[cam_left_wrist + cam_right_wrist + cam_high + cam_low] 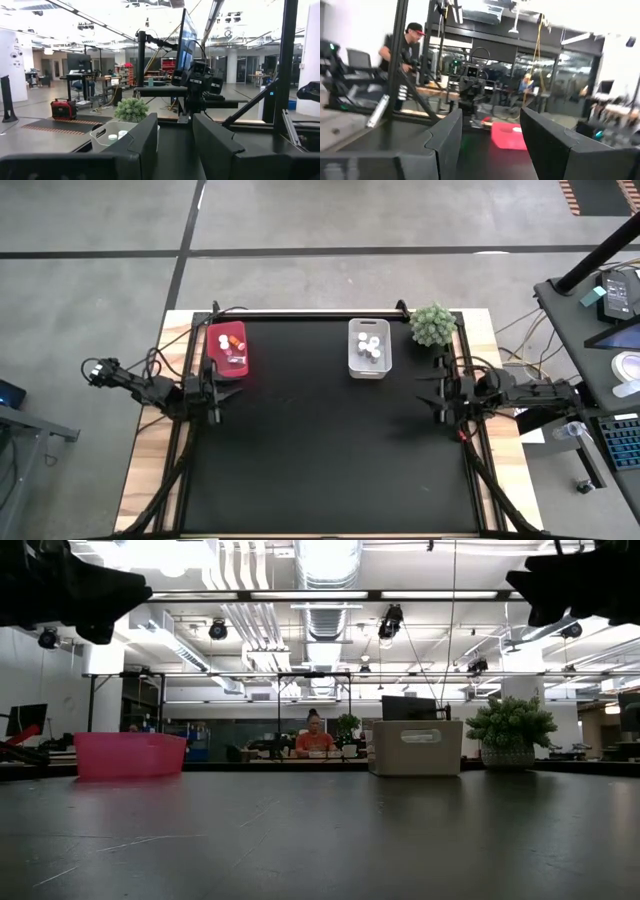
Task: Pick and place medicine bottles into bin by pill shape (circle, oval)
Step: Return to Home Position
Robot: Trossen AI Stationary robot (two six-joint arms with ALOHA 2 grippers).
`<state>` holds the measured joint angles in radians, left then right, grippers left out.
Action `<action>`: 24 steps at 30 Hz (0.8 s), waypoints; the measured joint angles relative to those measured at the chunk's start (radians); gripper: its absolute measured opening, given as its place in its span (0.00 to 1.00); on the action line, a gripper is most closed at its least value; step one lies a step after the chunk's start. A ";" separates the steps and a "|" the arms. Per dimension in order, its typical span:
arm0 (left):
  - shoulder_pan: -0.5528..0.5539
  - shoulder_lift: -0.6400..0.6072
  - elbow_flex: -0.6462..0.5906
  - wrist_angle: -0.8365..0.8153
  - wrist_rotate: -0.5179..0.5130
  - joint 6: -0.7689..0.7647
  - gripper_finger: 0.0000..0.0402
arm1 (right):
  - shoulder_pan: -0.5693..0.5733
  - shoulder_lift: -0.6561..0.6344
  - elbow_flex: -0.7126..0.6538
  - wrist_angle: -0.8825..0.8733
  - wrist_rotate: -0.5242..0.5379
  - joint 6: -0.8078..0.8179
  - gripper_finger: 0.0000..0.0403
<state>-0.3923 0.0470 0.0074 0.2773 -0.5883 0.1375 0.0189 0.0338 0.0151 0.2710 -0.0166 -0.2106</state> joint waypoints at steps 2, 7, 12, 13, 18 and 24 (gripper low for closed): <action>0.000 0.006 0.000 -0.001 0.000 0.000 0.28 | 0.000 0.000 0.000 -0.003 0.000 0.049 0.48; 0.000 0.017 -0.001 -0.002 0.000 0.000 0.28 | 0.000 0.002 0.000 -0.004 0.006 0.020 0.48; 0.000 0.026 -0.001 -0.003 0.000 0.000 0.28 | 0.000 0.002 0.000 -0.005 0.008 0.055 0.48; 0.000 0.027 -0.002 -0.003 0.000 0.000 0.28 | 0.000 0.002 0.000 -0.004 0.009 0.058 0.48; 0.000 0.031 -0.002 -0.003 0.000 0.000 0.28 | 0.000 0.002 0.000 -0.004 0.009 0.062 0.48; 0.000 0.031 -0.002 -0.002 0.000 0.000 0.28 | 0.000 0.002 0.000 -0.005 0.009 0.115 0.48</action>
<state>-0.3923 0.0780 0.0051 0.2756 -0.5880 0.1379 0.0189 0.0357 0.0151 0.2663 -0.0075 -0.0952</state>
